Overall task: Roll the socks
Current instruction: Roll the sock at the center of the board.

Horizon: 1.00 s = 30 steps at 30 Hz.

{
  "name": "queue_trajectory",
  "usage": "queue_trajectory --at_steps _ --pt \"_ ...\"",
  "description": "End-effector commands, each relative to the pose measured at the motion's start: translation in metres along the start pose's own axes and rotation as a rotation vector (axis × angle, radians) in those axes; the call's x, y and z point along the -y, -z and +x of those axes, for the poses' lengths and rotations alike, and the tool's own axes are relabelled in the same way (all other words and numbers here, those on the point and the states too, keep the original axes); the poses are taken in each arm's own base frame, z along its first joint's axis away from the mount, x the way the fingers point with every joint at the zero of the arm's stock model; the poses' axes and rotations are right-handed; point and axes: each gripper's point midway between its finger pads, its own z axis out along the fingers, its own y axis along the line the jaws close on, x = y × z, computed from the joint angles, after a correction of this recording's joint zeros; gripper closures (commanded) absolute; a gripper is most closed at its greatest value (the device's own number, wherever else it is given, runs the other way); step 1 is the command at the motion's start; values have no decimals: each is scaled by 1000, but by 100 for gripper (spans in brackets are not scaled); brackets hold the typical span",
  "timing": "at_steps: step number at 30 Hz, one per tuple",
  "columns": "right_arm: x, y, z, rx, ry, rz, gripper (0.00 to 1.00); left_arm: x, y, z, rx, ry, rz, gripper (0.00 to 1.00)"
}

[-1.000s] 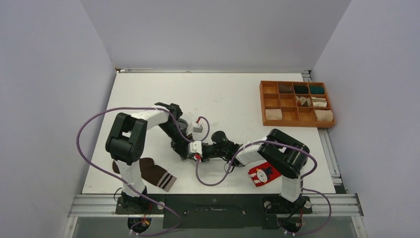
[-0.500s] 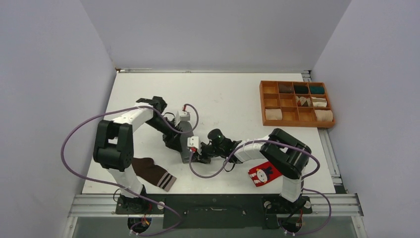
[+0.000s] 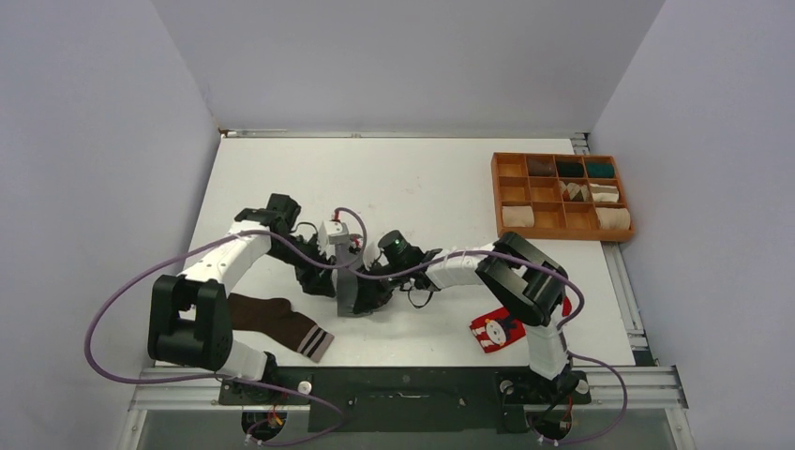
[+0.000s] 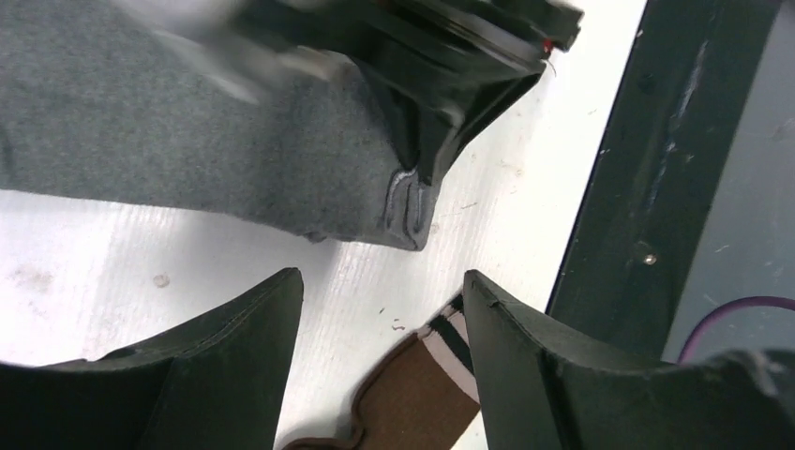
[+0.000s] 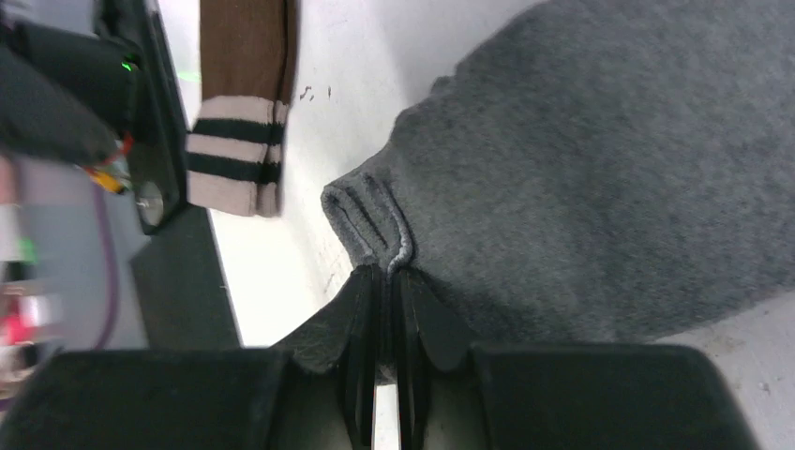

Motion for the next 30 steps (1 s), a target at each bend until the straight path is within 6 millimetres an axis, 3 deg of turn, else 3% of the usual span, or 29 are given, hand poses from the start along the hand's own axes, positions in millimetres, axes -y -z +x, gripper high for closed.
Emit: queue_trajectory --at_steps 1,8,13,16,24,28,30 --pt "15 -1 -10 11 -335 -1 95 -4 -19 1 -63 -126 -102 40" --pt "30 -2 -14 39 -467 -40 95 9 -47 6 -75 -240 -59 33" --pt "40 -4 -10 30 -503 -38 95 -13 -62 7 -125 -297 -153 33" --pt "41 -5 -13 37 -517 -55 95 -23 -69 10 -165 -283 -164 39" --pt "43 -3 -18 56 -529 -93 95 -25 -73 34 -284 -225 -120 54" --pt "44 -4 -17 55 -527 -97 95 -25 -74 35 -298 -199 -110 73" --pt "45 -2 -17 59 -526 -99 95 -20 -73 39 -317 -179 -78 77"
